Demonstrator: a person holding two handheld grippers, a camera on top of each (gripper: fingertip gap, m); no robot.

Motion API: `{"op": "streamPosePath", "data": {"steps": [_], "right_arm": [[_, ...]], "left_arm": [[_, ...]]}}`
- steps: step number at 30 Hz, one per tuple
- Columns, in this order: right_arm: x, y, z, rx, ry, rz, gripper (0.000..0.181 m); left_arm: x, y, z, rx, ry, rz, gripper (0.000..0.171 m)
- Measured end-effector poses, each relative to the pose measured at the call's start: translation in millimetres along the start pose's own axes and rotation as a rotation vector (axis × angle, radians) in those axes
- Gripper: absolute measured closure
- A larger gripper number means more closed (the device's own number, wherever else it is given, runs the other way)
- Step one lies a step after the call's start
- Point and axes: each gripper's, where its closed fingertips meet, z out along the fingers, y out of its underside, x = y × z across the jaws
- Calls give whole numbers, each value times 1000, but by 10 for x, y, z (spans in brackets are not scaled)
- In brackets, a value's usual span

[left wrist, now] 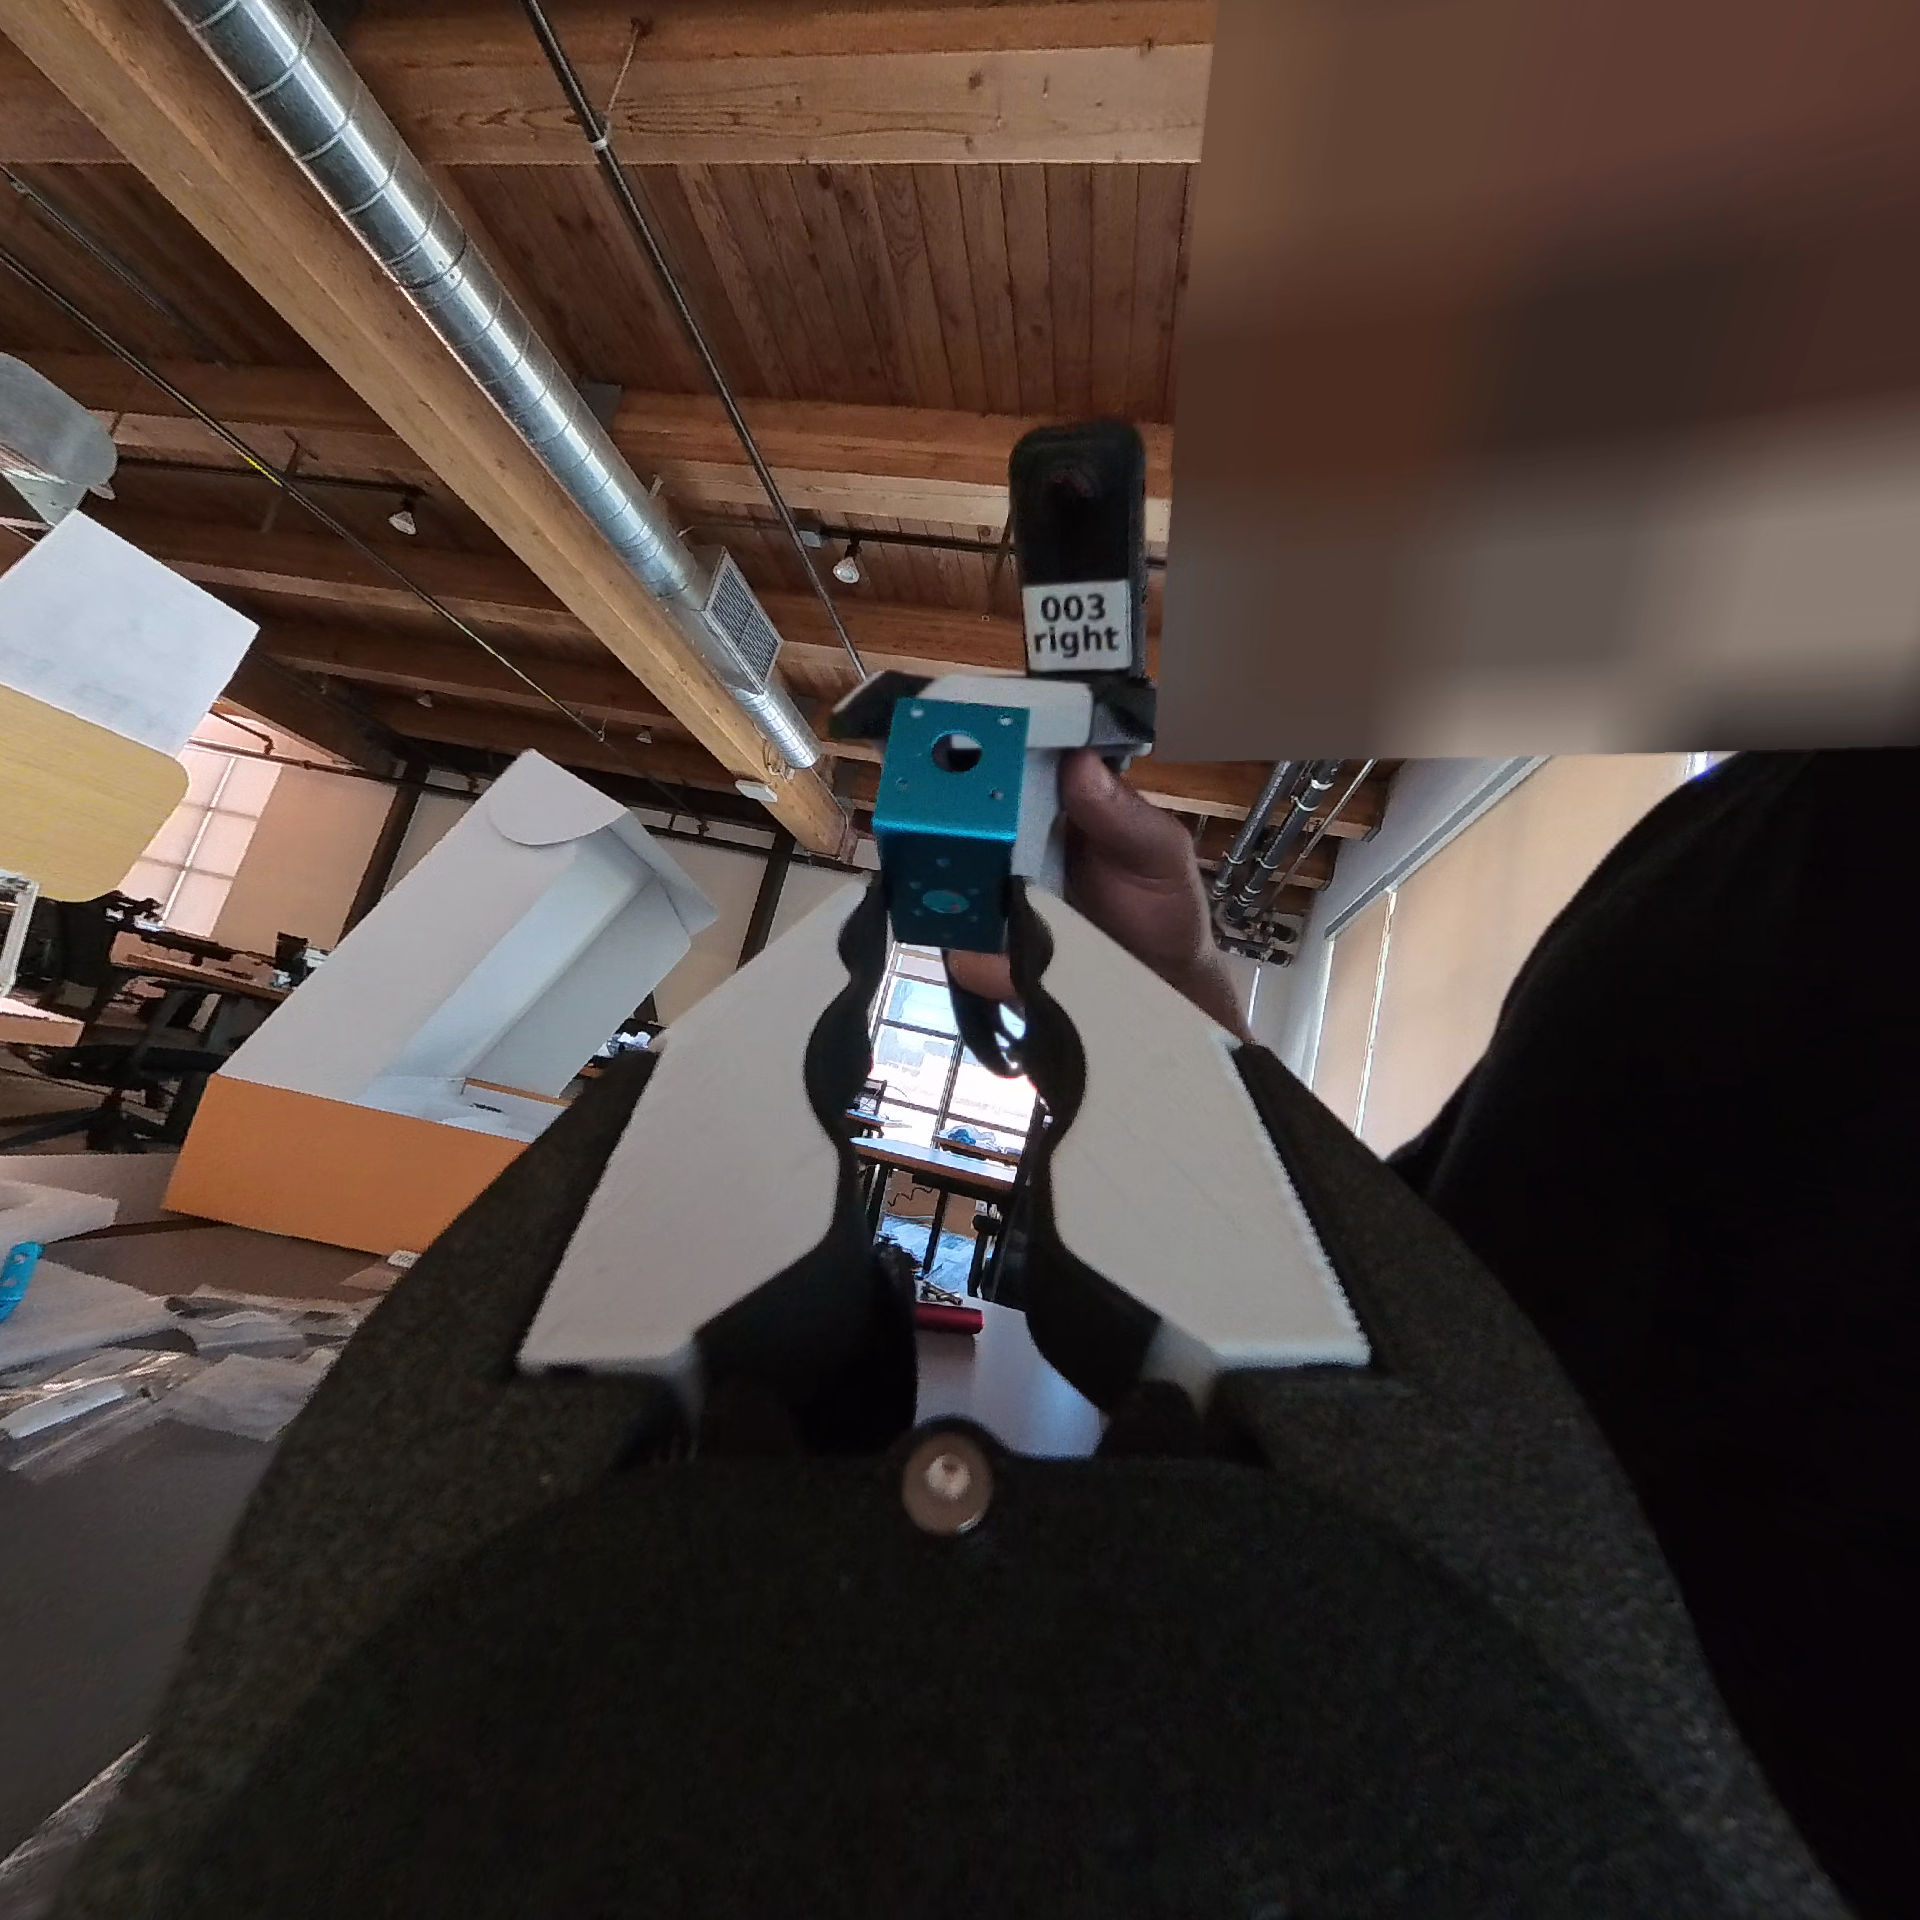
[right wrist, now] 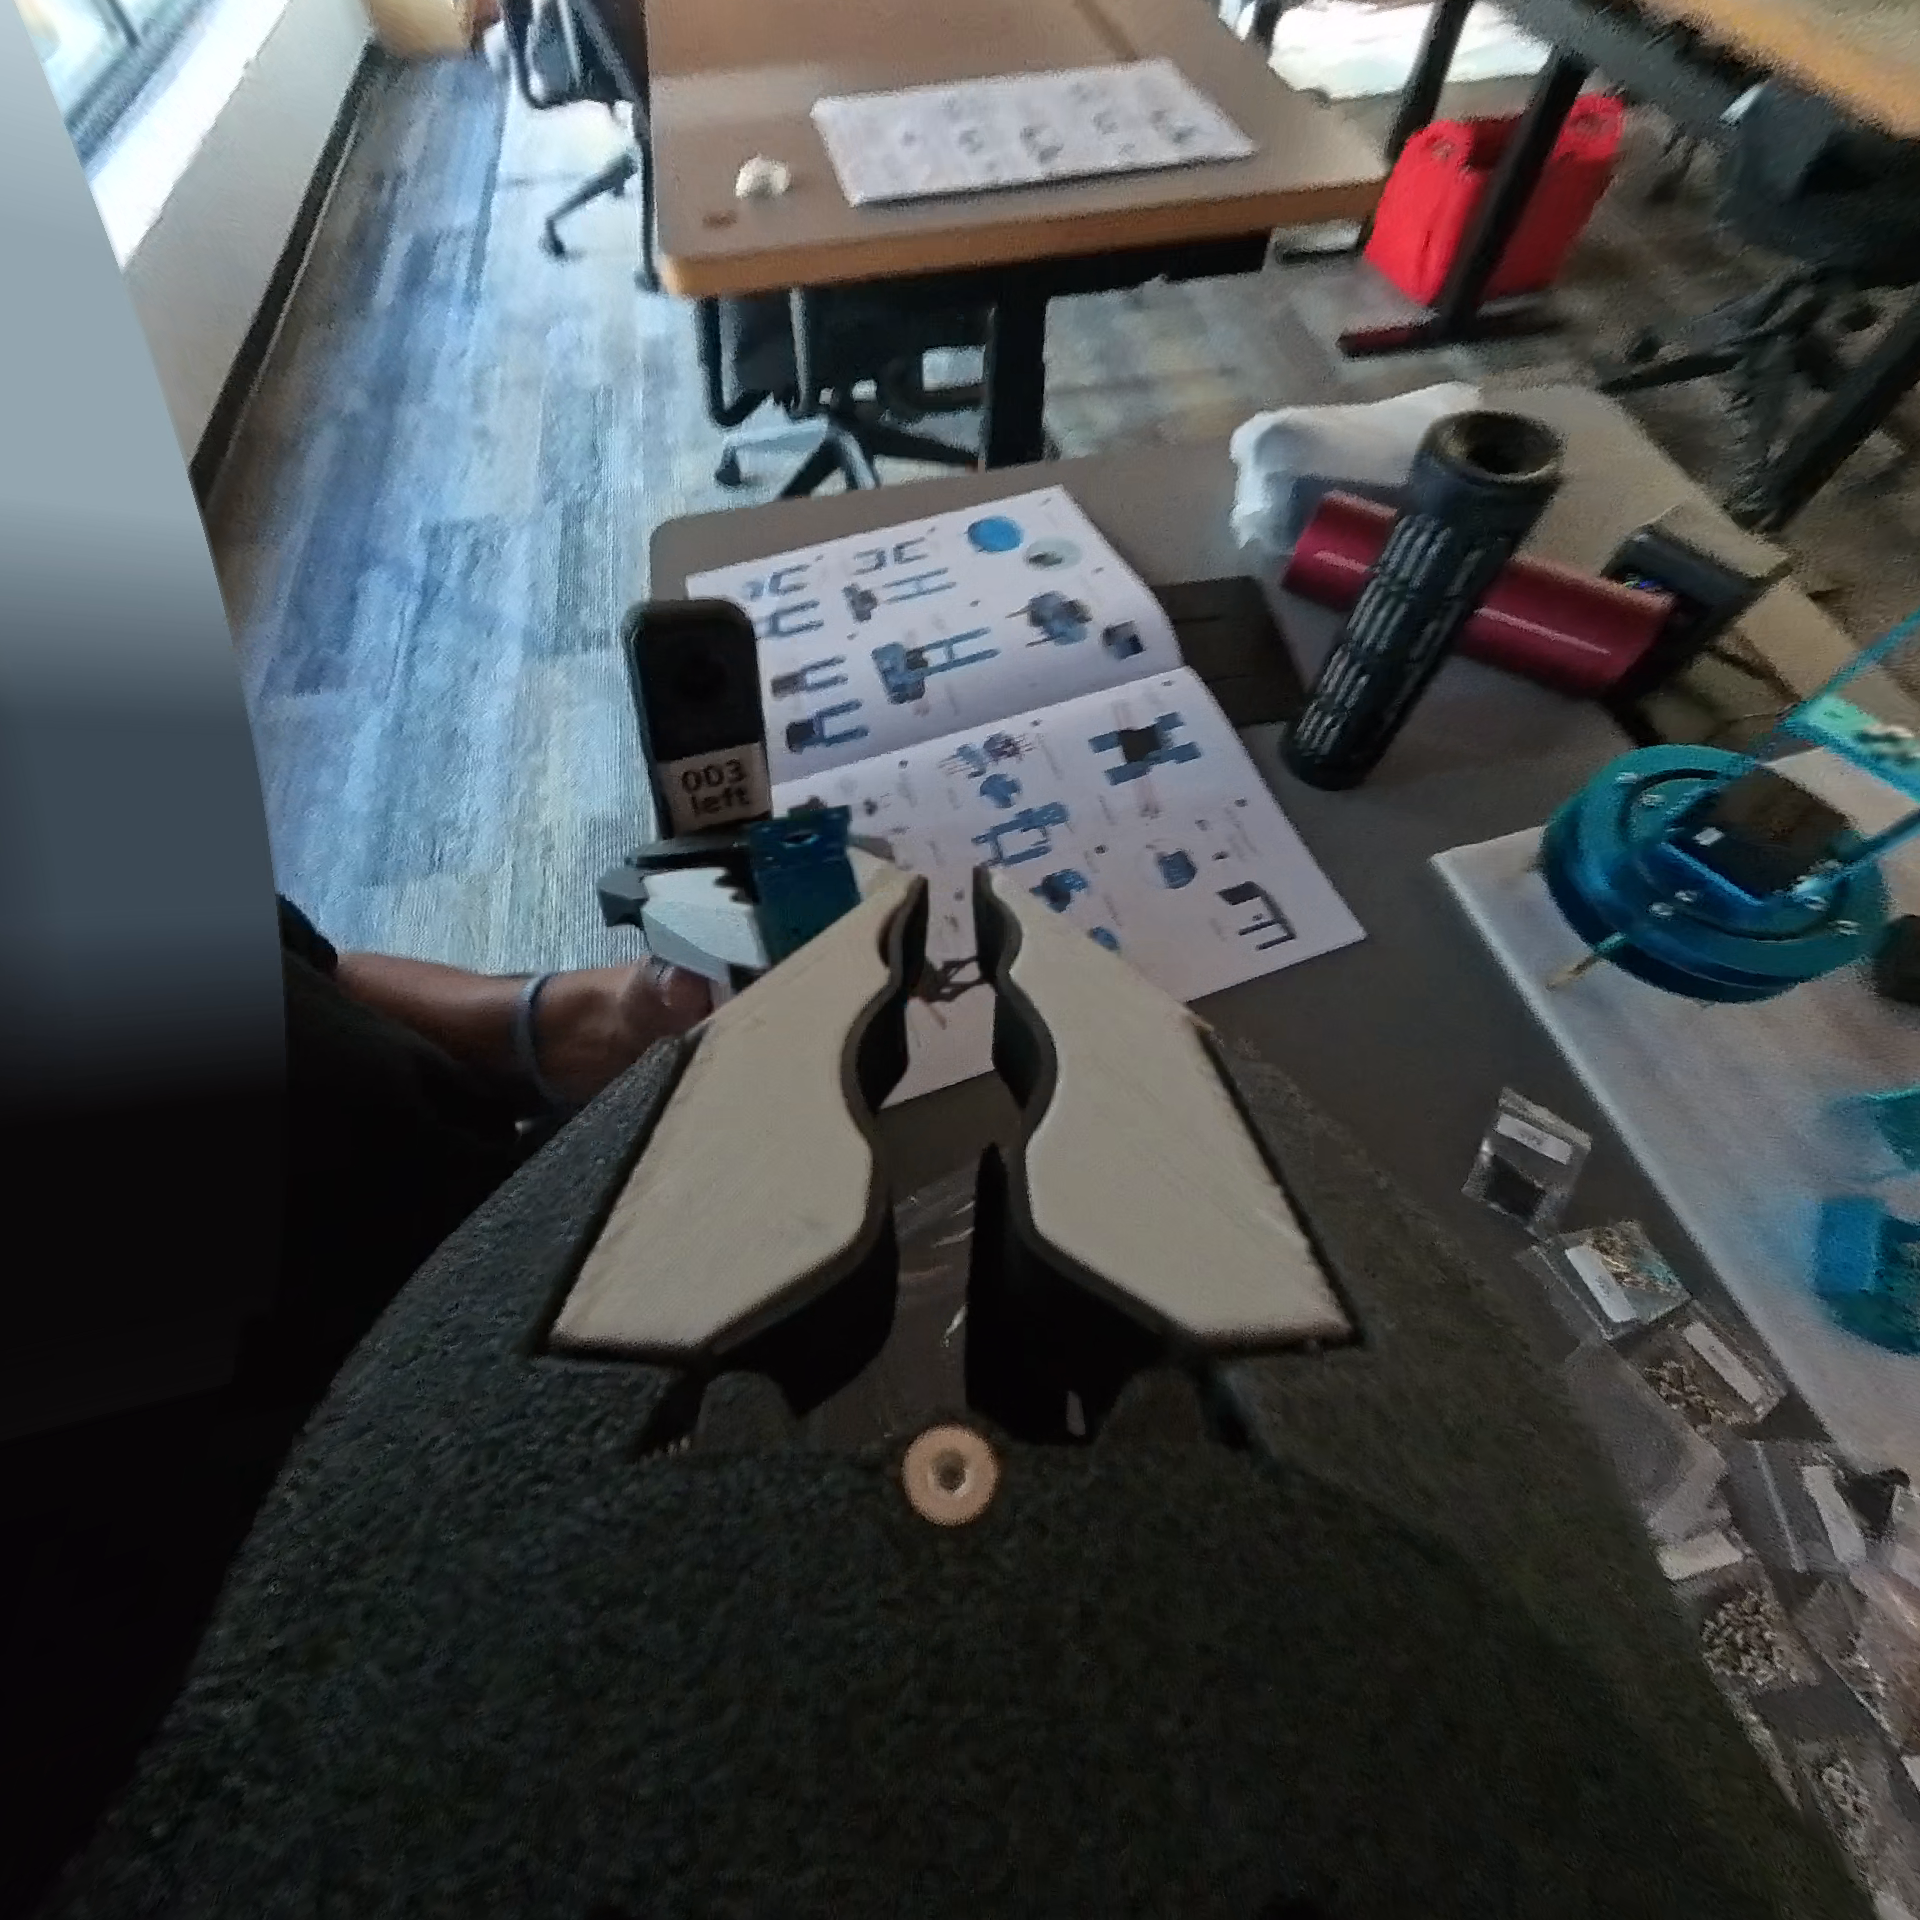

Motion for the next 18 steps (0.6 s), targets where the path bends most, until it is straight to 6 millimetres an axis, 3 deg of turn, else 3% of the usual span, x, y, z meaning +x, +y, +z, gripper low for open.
{"op": "streamPosePath", "data": {"steps": [4, 6, 8, 10, 13, 15, 18], "right_arm": [[196, 94, -236, 90, 34, 89, 172], [405, 330, -286, 66, 118, 142, 172], [535, 622, -267, 31, 164, 195, 173], [527, 912, -125, 10, 131, 257, 170], [481, 1385, 239, -53, 78, 302, 165], [435, 1574, 499, -73, 49, 299, 164], [342, 1708, 878, -148, 5, 246, 160]], "left_arm": [[-13, 57, 31, -29, -14, 8, 150], [-91, 89, 21, -73, -56, 5, 150], [-216, -38, -93, -92, -138, 0, 150], [-415, -323, -373, -117, -303, 51, 149], [-598, -749, -886, -178, -527, 137, 149], [-646, -854, -1143, -268, -634, 207, 149], [-677, -766, -1361, -419, -733, 280, 149]]}}
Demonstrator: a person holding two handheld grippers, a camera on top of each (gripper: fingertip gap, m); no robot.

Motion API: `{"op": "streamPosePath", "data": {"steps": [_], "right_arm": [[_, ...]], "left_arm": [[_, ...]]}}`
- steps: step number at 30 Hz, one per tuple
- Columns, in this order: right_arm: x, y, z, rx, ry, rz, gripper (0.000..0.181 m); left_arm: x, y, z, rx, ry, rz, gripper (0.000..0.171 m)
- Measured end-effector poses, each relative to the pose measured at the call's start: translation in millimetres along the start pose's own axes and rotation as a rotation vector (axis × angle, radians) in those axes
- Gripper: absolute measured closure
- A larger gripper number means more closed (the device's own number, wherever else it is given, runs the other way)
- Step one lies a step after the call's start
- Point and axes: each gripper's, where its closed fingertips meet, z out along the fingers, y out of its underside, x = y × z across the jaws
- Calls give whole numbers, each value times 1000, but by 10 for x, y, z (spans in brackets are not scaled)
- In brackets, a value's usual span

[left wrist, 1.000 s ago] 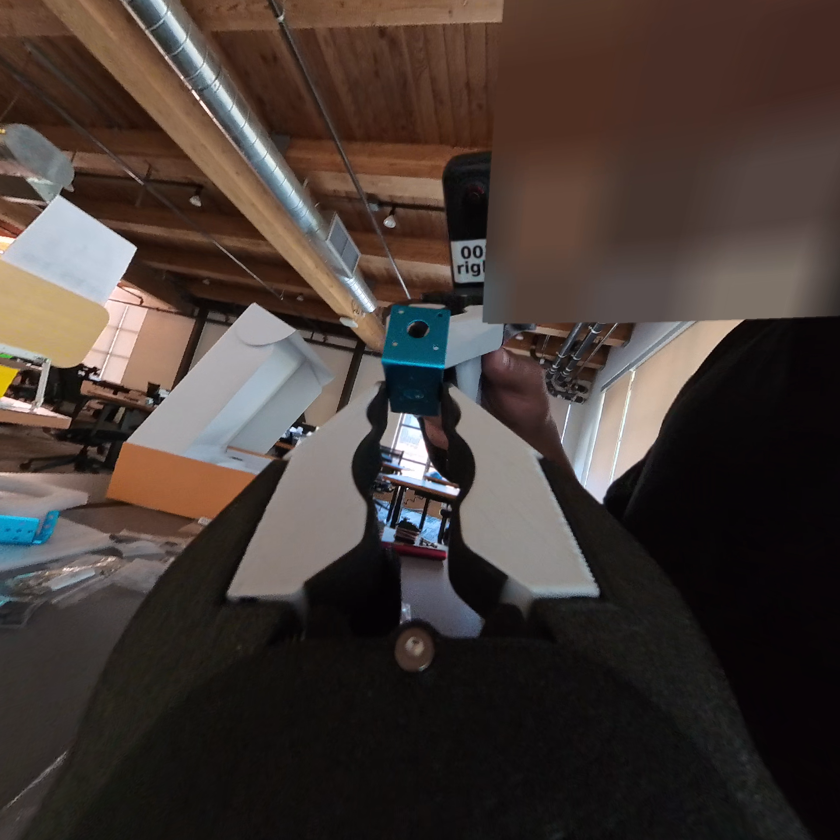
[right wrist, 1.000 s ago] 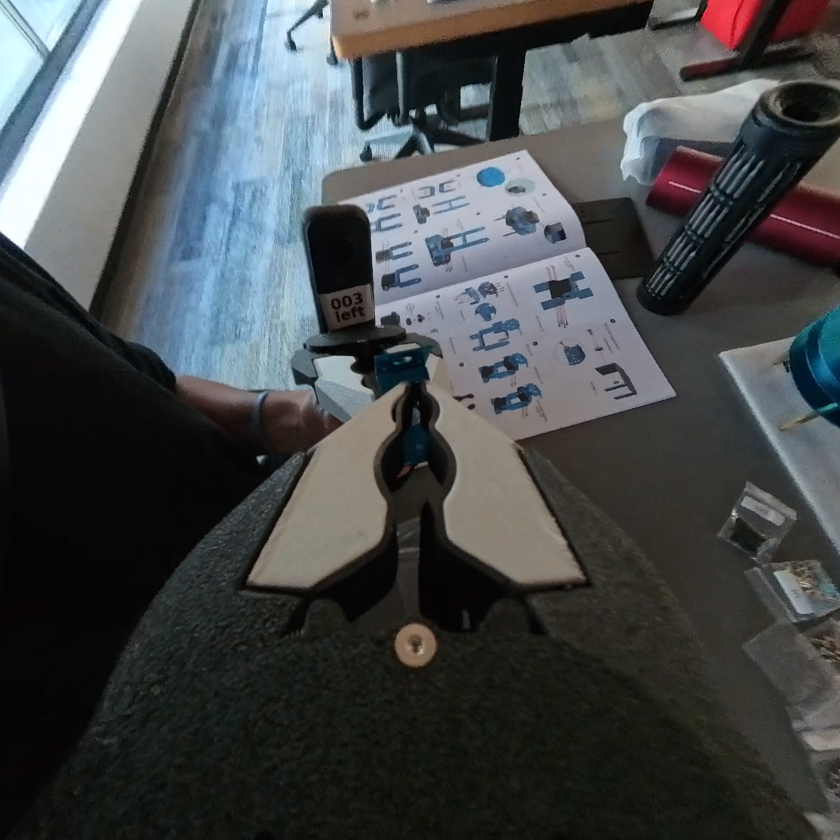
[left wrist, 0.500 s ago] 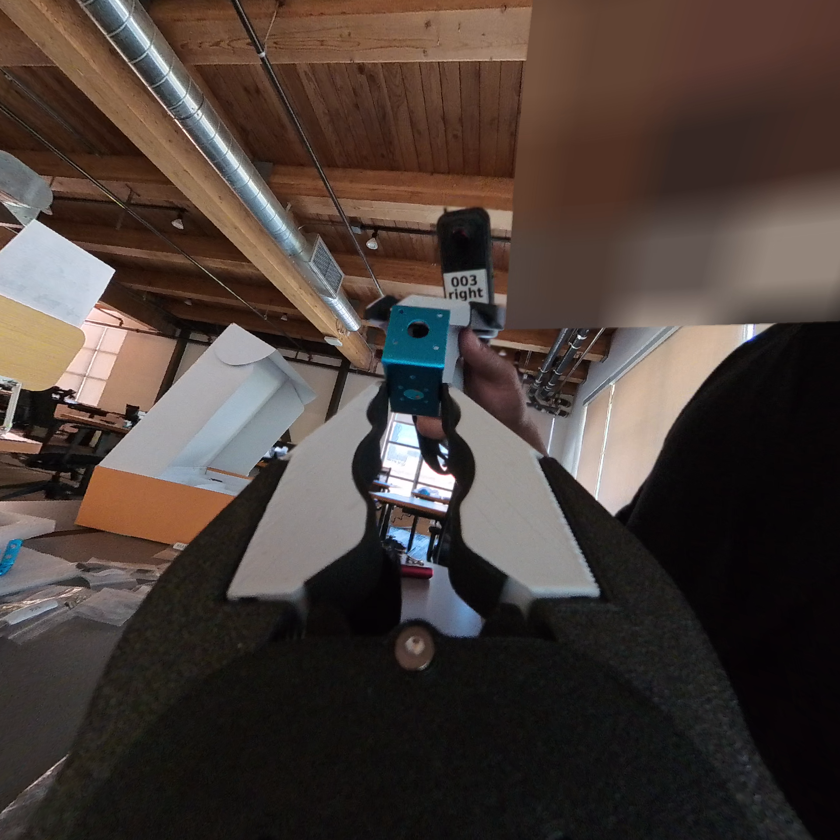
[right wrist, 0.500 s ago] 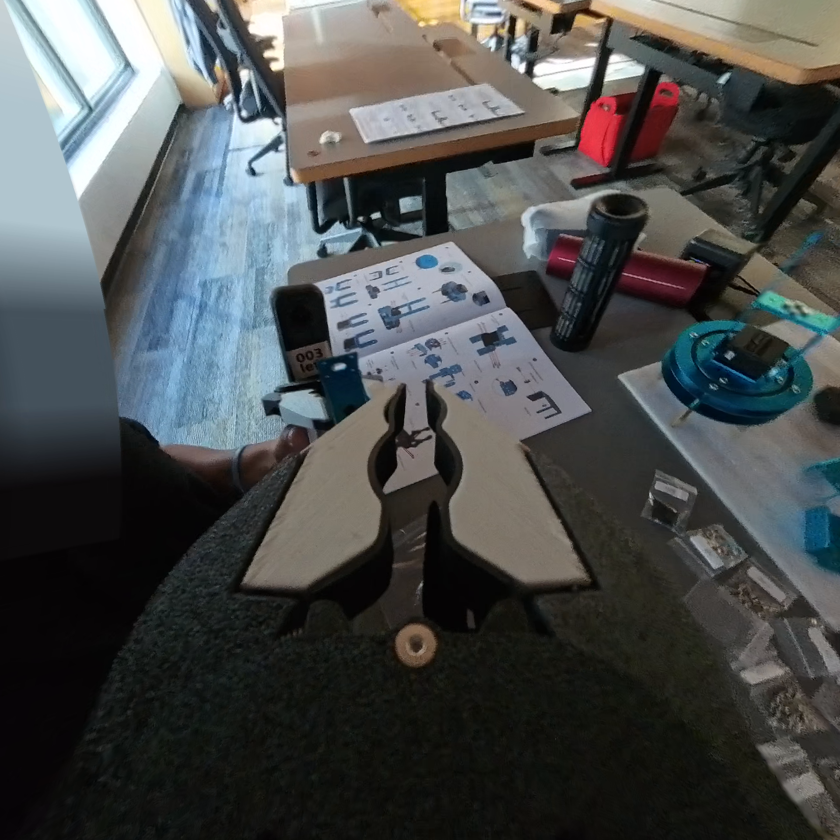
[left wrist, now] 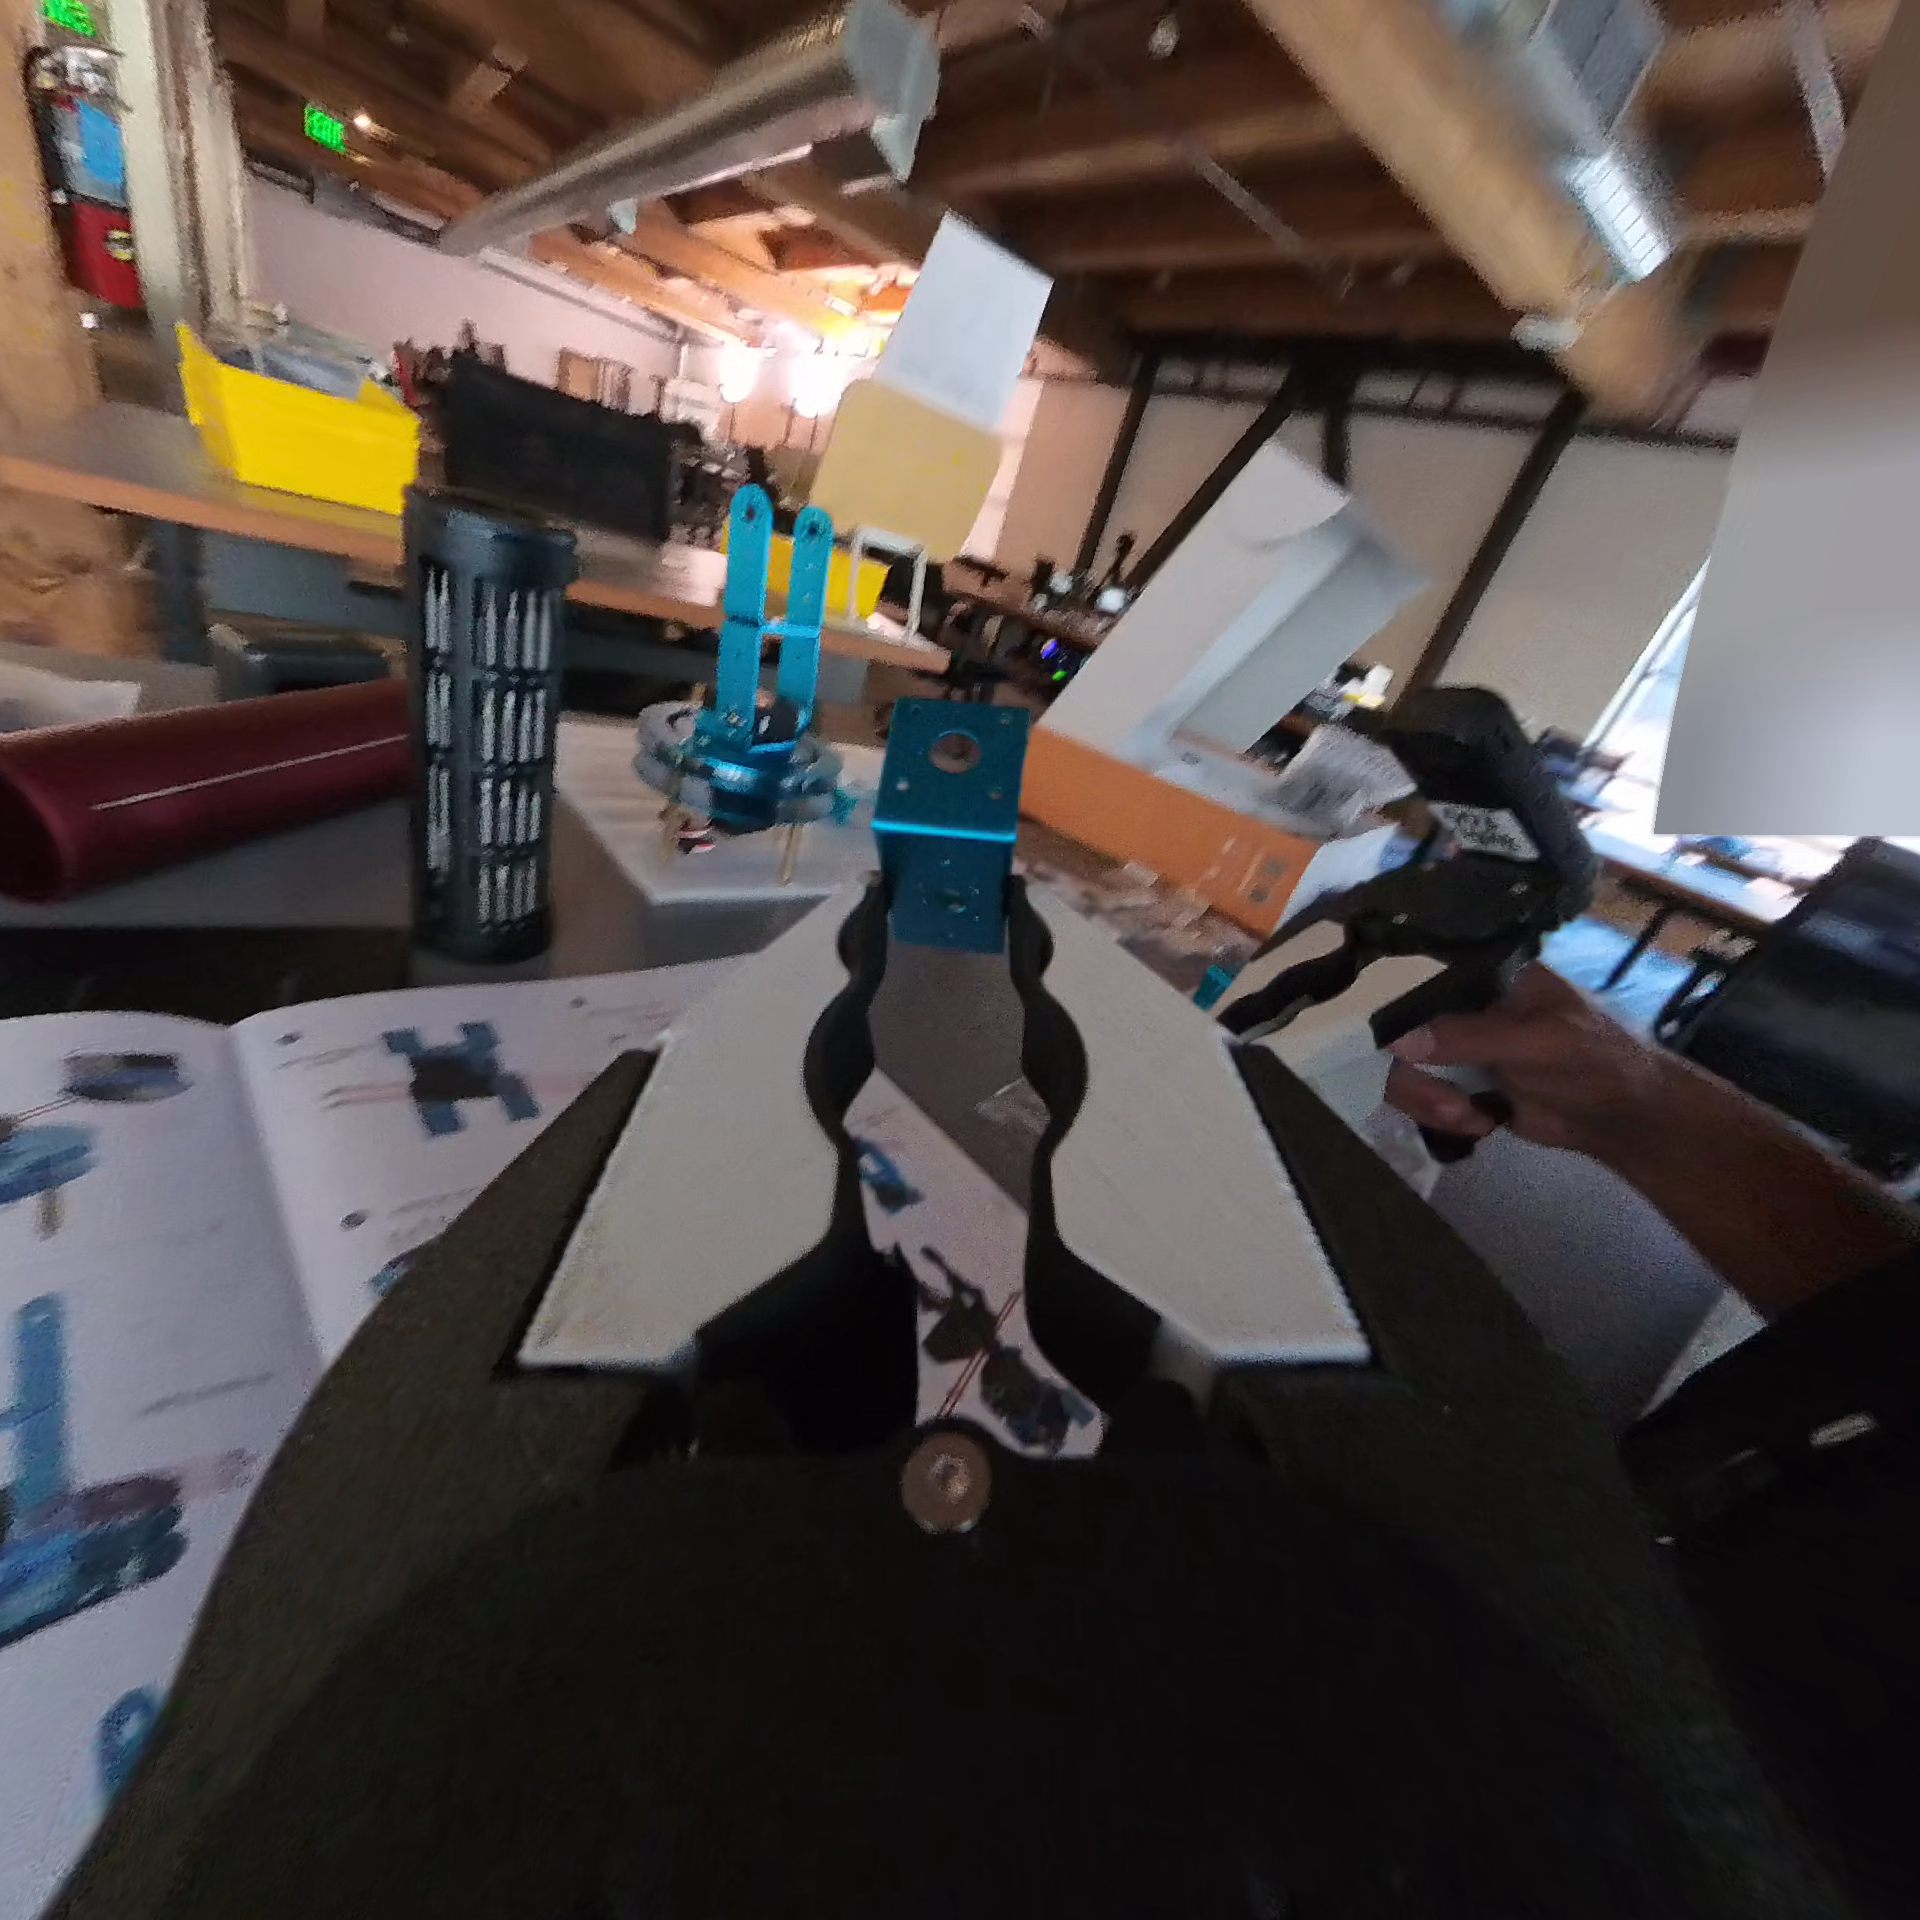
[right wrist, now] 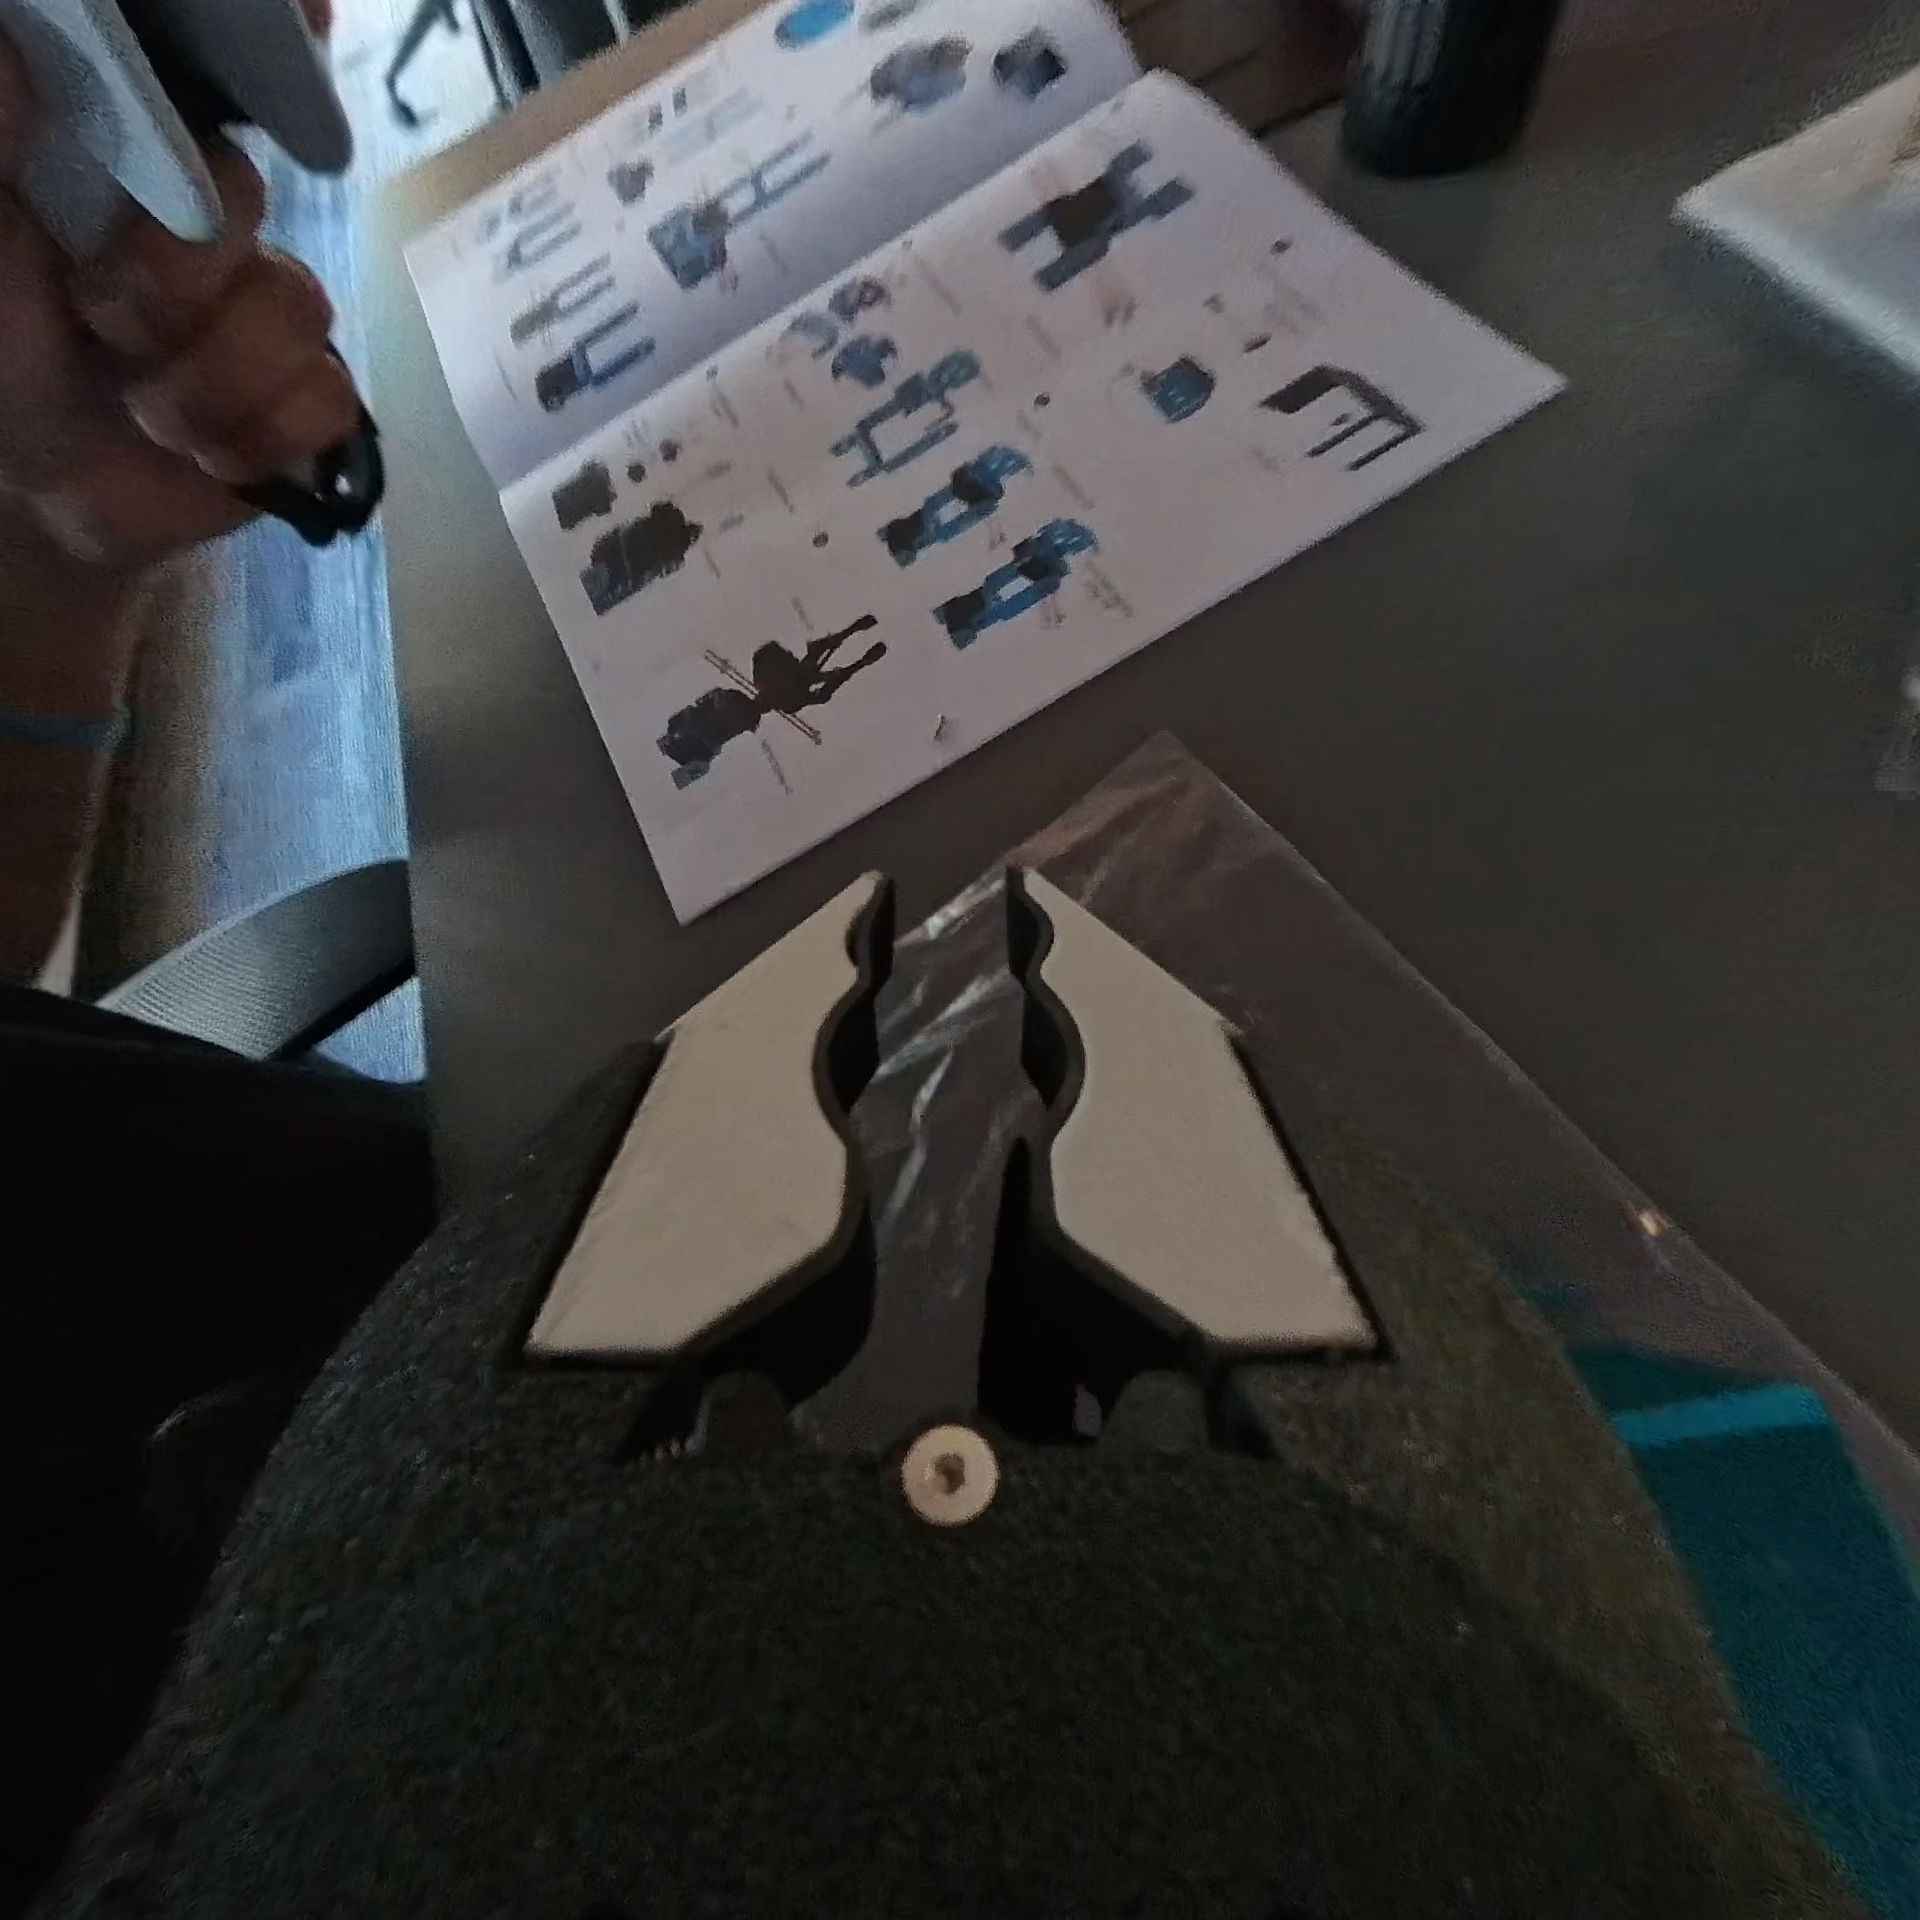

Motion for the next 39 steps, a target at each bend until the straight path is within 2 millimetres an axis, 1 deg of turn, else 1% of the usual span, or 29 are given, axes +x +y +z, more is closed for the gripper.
{"op": "streamPosePath", "data": {"steps": [2, 4, 6, 7, 8, 10, 11, 13, 15, 17, 18, 19, 20, 22, 23, 24, 25, 27, 28, 30, 33, 34, 36, 37, 38, 39], "right_arm": [[-60, -9, 236, -64, -14, -84, 160], [-29, 21, 384, -154, 21, -200, 162], [43, 27, 372, -197, 44, -279, 164], [65, 22, 310, -201, 35, -273, 164], [57, 3, 206, -186, 12, -247, 164], [38, -66, -99, -105, -23, -173, 164], [39, -73, -284, -61, -28, -140, 163], [120, -59, -694, 48, 21, -87, 164], [322, 57, -1137, 142, 150, -48, 163], [577, 298, -1588, 199, 306, 4, 163], [612, 430, -1734, 210, 322, 48, 158], [530, 508, -1783, 227, 270, 94, 146], [383, 504, -1765, 265, 199, 115, 144], [-5, 334, -1632, 396, 37, 91, 138], [-194, 256, -1533, 451, -48, 85, 133], [-343, 209, -1427, 482, -119, 82, 127], [-421, 184, -1336, 498, -157, 88, 128], [-533, 138, -1246, 530, -234, 96, 134], [-549, 112, -1250, 558, -245, 83, 137], [-482, 117, -1259, 581, -213, 59, 138], [-451, 94, -1377, 633, -258, 70, 142], [-427, 108, -1381, 627, -268, 77, 143], [-394, 202, -1298, 547, -263, 66, 144], [-394, 208, -1292, 543, -256, 50, 148], [-401, 192, -1306, 552, -254, 37, 156], [-405, 184, -1309, 554, -256, 33, 158]], "left_arm": [[-10, 95, -20, -38, -36, 35, 149], [3, 163, -25, -52, -42, 36, 149], [42, 200, -23, -48, -30, 22, 149], [73, 218, -15, -44, -19, 11, 149], [120, 242, -1, -43, 1, -5, 150], [233, 312, 50, -50, 48, -23, 149], [279, 350, 85, -54, 64, -25, 149], [380, 428, 191, -65, 111, -45, 149], [510, 497, 350, -84, 184, -84, 149], [680, 569, 550, -111, 269, -104, 149], [770, 612, 661, -126, 305, -102, 149], [878, 663, 775, -147, 347, -98, 149], [1018, 715, 881, -169, 402, -97, 149], [1369, 789, 1043, -191, 542, -111, 149], [1568, 802, 1076, -188, 631, -138, 149], [1749, 811, 1084, -186, 717, -174, 149], [1889, 831, 1083, -189, 779, -195, 149], [2049, 895, 1092, -193, 835, -193, 149], [2093, 924, 1095, -197, 846, -194, 149], [2142, 962, 1101, -202, 852, -206, 149], [2184, 1071, 1109, -231, 838, -180, 149], [2195, 1092, 1108, -232, 834, -174, 149], [2211, 1082, 1118, -218, 823, -189, 149], [2213, 1101, 1129, -225, 812, -182, 149], [2219, 1128, 1132, -237, 803, -168, 149], [2227, 1143, 1130, -244, 796, -152, 149]]}}
